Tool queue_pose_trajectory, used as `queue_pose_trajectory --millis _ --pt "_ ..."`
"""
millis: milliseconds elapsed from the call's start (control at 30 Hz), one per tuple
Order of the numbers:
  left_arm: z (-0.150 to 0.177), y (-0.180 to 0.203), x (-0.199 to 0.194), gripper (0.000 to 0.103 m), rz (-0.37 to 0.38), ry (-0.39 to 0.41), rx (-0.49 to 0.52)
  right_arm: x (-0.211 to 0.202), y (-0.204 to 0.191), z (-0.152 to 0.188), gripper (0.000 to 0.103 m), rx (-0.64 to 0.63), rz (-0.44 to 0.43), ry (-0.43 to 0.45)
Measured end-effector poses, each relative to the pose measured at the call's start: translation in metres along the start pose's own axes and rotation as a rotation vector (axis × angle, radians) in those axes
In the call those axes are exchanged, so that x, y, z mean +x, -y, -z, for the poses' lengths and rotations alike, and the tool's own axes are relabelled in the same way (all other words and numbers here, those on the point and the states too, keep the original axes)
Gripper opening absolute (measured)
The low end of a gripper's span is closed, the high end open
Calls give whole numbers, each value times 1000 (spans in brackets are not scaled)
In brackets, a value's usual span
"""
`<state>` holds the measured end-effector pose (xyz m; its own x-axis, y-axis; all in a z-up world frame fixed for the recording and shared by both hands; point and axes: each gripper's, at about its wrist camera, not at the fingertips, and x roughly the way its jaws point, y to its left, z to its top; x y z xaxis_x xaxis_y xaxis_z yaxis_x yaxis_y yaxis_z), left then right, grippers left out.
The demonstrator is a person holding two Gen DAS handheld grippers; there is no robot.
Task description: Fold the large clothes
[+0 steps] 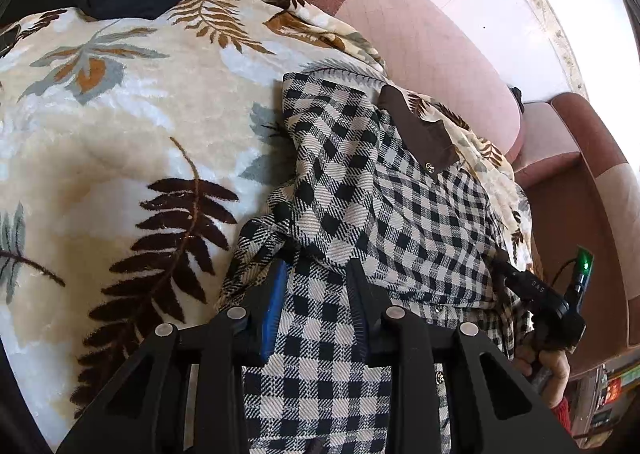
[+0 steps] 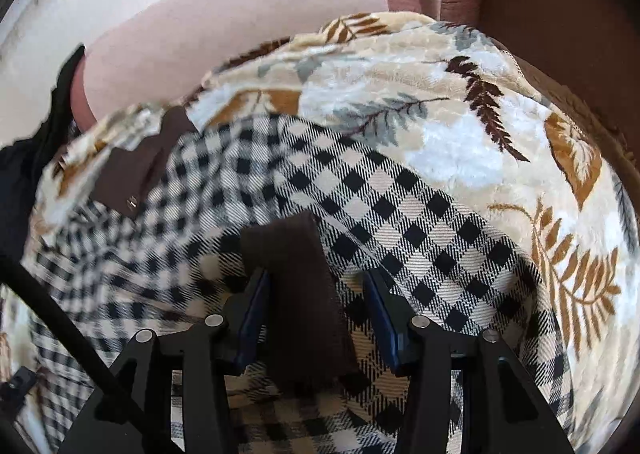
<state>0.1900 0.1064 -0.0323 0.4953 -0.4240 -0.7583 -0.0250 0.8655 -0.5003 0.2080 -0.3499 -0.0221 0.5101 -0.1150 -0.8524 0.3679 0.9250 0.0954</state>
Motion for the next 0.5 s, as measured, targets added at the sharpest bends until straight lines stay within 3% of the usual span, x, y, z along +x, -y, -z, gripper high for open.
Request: queue_pose_trajectory --millis 67,133,167,267,333,500 --pt "0 0 3 31 -11 -3 4 7 -4 -1 52 -38 12 -24" --pt "1 2 6 31 -29 -2 18 14 -11 -1 27 -82 2 -50" --pt "1 2 8 31 -41 0 29 17 -14 -1 7 -89 -31 -75" --pt "2 3 14 37 -63 -8 42 12 -14 -7 7 -93 6 -50" --pt "3 2 21 37 -72 -34 40 11 -6 -14 7 -74 74 -37" --pt "6 1 33 37 -95 -80 55 28 -7 -18 7 -90 152 -53"
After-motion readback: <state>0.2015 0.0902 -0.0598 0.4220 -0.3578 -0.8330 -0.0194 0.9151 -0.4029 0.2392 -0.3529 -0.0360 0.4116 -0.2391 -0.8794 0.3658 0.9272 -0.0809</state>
